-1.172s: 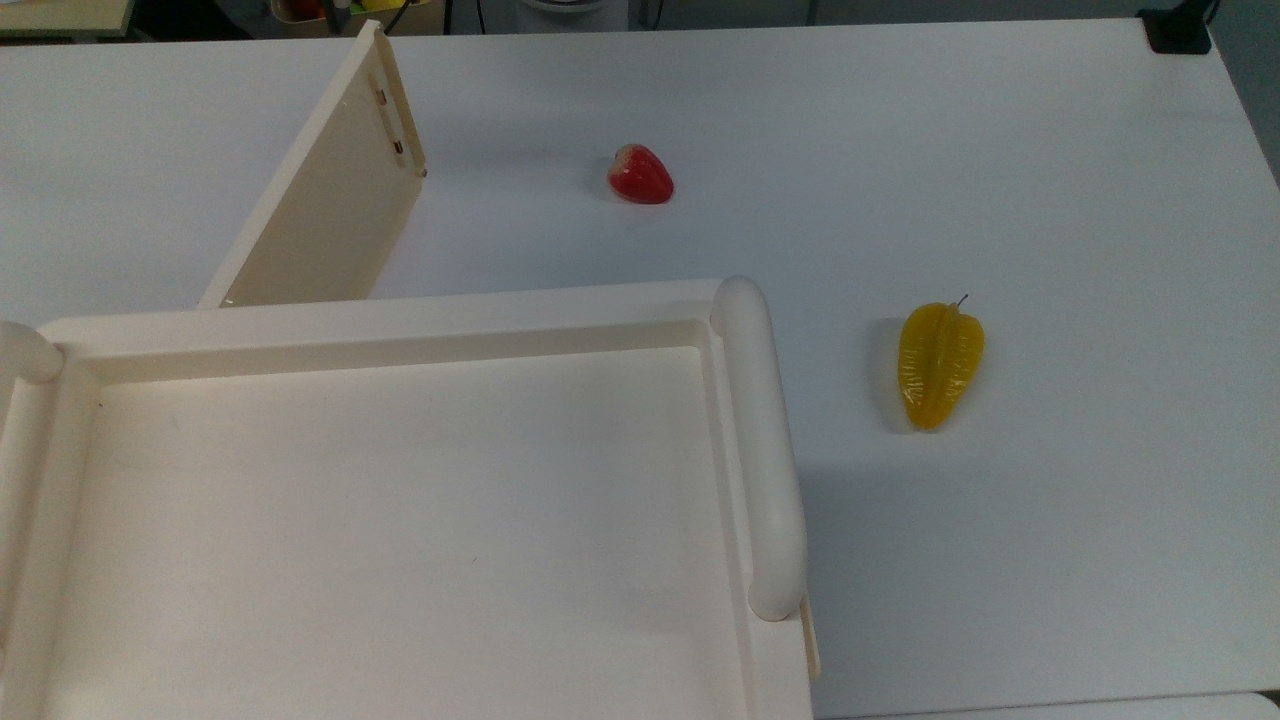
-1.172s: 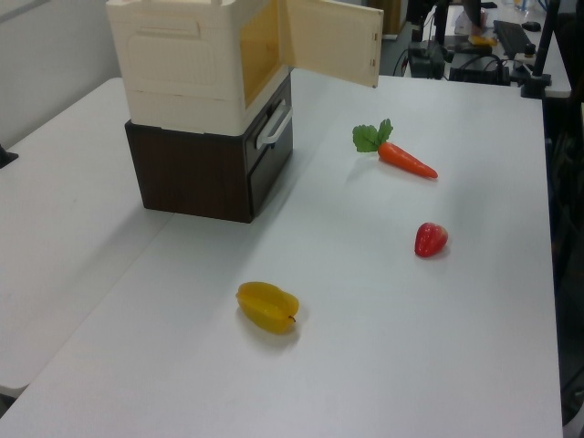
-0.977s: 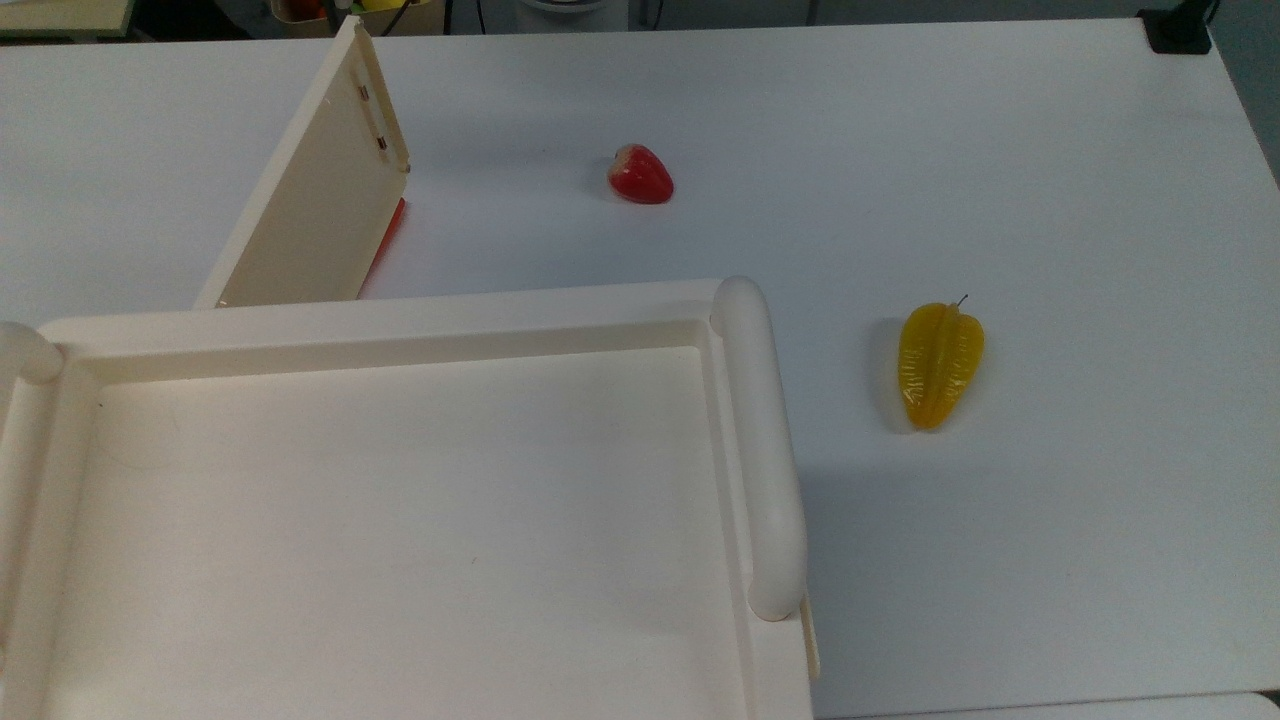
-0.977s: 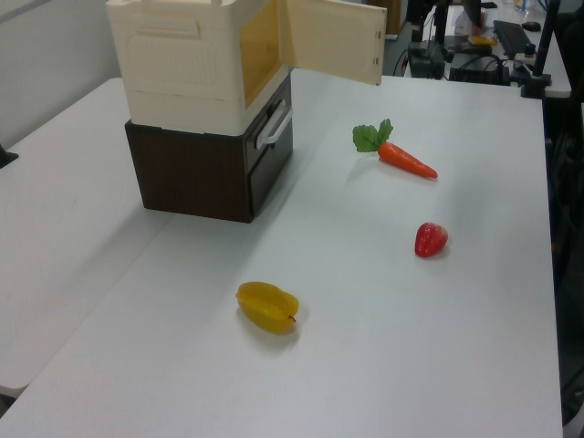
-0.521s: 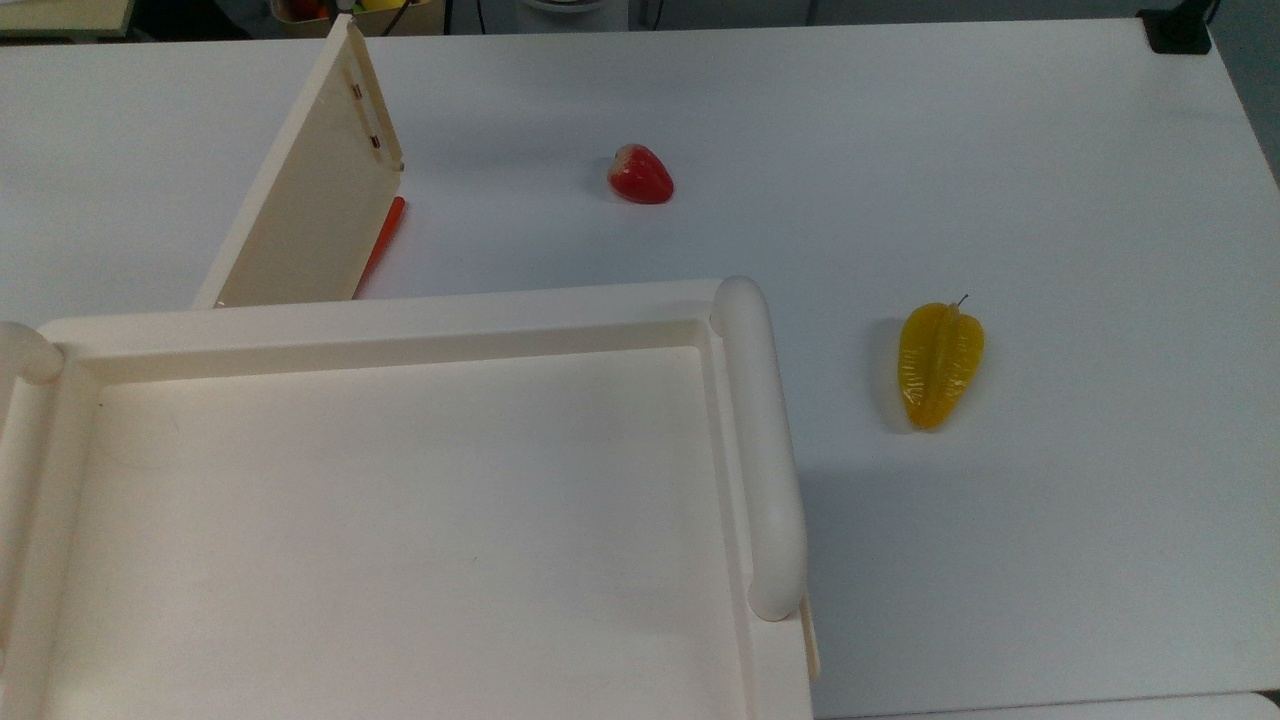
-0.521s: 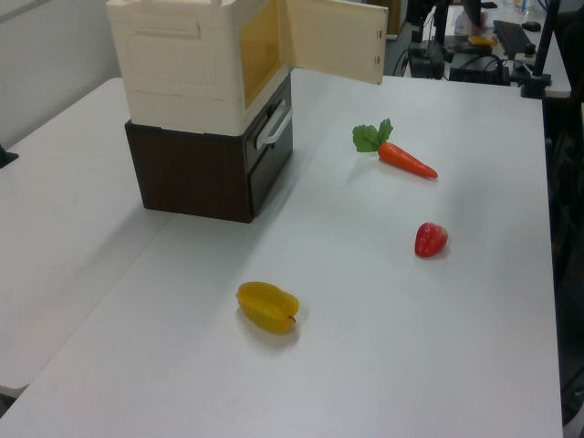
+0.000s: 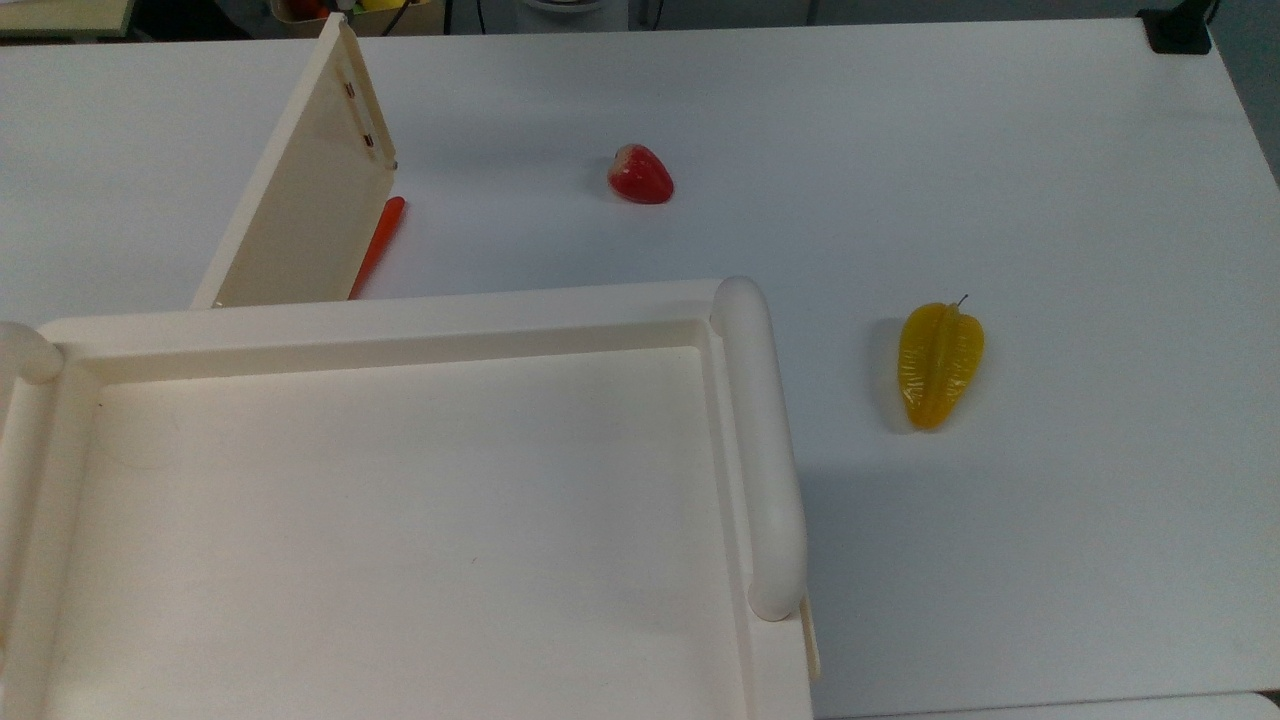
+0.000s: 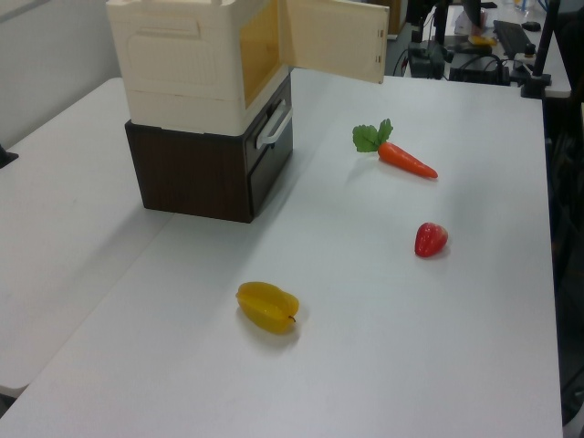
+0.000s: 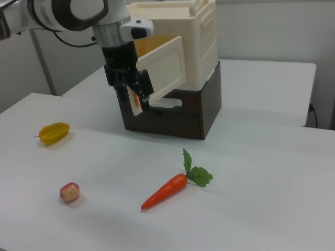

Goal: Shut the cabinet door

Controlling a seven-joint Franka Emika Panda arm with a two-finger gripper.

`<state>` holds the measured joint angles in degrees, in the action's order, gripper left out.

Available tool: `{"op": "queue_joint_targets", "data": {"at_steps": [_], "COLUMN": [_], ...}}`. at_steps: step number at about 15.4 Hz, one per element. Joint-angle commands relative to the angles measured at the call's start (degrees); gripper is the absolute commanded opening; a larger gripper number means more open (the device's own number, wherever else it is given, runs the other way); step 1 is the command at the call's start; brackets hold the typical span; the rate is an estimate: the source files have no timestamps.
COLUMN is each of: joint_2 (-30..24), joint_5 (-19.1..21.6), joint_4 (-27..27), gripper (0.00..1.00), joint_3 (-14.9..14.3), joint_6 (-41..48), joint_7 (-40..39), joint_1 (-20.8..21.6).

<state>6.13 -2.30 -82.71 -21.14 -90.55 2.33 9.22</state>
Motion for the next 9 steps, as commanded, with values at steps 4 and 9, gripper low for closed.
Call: {"op": "queue_joint_targets", "data": {"at_steps": [4,9], "joint_2": [-0.9,-0.8], "joint_5": [0.0,0.0], "joint_4": [-0.9,-0.9], "gripper": [1.0,1.0], "joint_3": [0.0,0.0], "joint_6": [0.5,0.4], "joint_7": [-0.6,-0.8], "joint_1": [0.4,0.5]}}
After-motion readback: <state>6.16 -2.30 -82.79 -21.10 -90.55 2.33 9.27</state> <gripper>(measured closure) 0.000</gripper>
